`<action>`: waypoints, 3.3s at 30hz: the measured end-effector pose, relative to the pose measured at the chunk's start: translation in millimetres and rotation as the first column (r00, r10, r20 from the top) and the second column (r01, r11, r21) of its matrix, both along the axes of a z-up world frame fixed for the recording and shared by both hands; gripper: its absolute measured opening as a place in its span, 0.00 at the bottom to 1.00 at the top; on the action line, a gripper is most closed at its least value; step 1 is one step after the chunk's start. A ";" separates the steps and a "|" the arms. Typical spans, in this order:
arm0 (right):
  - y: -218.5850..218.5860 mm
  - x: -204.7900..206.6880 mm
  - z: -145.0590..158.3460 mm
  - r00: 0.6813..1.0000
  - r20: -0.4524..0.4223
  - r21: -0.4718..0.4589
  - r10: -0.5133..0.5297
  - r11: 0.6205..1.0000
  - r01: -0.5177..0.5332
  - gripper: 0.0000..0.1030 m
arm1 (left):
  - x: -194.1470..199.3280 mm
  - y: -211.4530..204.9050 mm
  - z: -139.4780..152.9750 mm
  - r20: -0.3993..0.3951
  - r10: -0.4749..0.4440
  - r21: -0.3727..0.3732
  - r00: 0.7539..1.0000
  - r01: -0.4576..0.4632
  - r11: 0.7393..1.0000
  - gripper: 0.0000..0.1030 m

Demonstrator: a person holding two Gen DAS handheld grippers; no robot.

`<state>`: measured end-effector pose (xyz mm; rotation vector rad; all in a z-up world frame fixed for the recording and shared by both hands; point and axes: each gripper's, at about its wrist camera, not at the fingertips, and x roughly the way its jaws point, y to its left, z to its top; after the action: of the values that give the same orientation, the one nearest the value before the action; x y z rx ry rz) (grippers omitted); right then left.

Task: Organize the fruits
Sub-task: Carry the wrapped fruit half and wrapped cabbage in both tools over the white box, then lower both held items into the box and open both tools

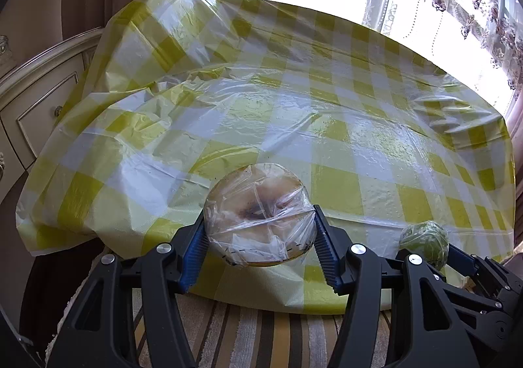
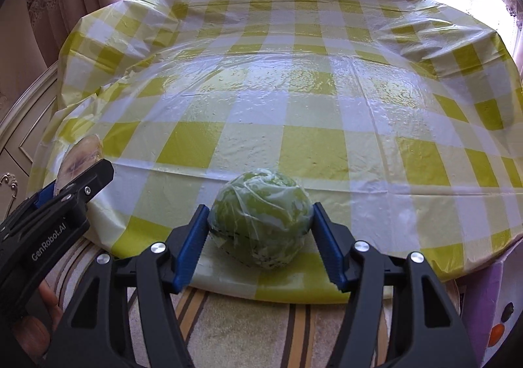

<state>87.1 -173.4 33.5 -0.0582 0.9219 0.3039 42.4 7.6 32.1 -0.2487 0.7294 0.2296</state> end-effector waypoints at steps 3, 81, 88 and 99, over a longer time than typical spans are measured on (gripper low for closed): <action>-11.1 -9.8 2.4 1.000 0.000 -0.001 -0.005 1.000 0.005 0.61 | -4.7 -2.2 4.7 0.002 0.002 -0.014 1.000 -0.002 1.000 0.55; -401.2 -101.8 -50.3 0.809 -0.052 -0.294 -0.585 0.783 0.548 0.61 | -18.1 -459.2 -70.3 -0.392 -0.815 0.172 0.426 0.905 0.390 0.55; -398.9 -95.4 -59.4 0.821 -0.093 -0.322 -0.563 0.798 0.510 0.62 | -20.2 -460.7 -81.1 -0.409 -0.800 0.217 0.439 0.898 0.382 0.55; -387.7 -96.0 -68.8 0.832 -0.143 -0.356 -0.536 0.812 0.462 0.62 | -22.3 -463.3 -84.3 -0.426 -0.786 0.243 0.447 0.894 0.377 0.55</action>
<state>-8.9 -561.1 -35.3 -0.0620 1.1808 -0.3432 20.1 -455.6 -52.2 0.6462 0.9432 -0.6129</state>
